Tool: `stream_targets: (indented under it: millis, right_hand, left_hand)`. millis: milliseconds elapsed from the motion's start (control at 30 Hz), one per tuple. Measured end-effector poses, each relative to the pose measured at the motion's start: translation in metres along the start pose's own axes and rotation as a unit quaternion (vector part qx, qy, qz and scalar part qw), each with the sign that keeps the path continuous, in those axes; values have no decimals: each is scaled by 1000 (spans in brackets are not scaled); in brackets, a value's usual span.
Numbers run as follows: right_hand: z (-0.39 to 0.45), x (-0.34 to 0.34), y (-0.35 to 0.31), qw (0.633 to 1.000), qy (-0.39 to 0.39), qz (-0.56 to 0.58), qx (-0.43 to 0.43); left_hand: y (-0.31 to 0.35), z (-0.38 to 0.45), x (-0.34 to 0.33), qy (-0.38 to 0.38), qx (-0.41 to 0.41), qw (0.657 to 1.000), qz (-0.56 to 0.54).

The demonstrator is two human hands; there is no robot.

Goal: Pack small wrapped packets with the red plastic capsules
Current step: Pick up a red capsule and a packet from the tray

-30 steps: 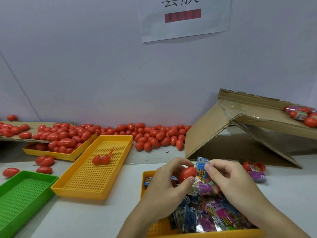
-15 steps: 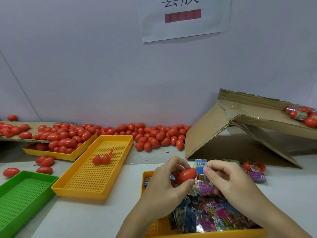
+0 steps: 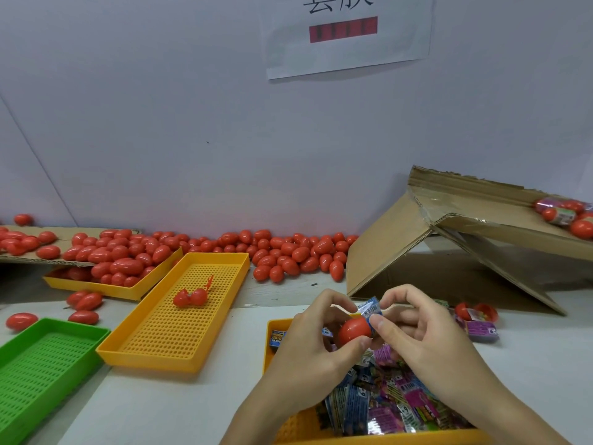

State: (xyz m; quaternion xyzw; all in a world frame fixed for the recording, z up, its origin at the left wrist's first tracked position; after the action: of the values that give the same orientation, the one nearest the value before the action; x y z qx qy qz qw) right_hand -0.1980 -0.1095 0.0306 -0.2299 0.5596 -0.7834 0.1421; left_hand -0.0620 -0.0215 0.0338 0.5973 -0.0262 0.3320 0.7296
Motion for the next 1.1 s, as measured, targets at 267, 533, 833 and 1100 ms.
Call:
stream_targets:
  millis: [267,533,833,1100]
  right_hand:
    - [-1,-3,4,1000,-15,17,-20]
    - [1,1,2,999,-36,3,-17]
    - [1,5,0,998,-55,-42,-2]
    - [2,6,-2,998,-47,-38,1]
  left_hand:
    - [1,-1,0,-16,25,999,-37]
    - [-1,3,2,27,8,999,-25]
    - [-1,1,-1,-20,27,999,-10]
    - [2,4,2,0,2,1000,22]
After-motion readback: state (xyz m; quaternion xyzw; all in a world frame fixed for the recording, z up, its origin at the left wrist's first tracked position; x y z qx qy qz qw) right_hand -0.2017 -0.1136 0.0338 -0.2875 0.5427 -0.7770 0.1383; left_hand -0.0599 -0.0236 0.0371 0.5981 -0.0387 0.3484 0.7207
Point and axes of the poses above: each hand's wrist, its own z-axis towards the middle knuckle, its own x-axis out of the back of the hand, y = z × x, the point moved 5 cm from there along z, towards the middle knuckle, and after that the axes turned 6 degrees about y, right-handed, at the moved point
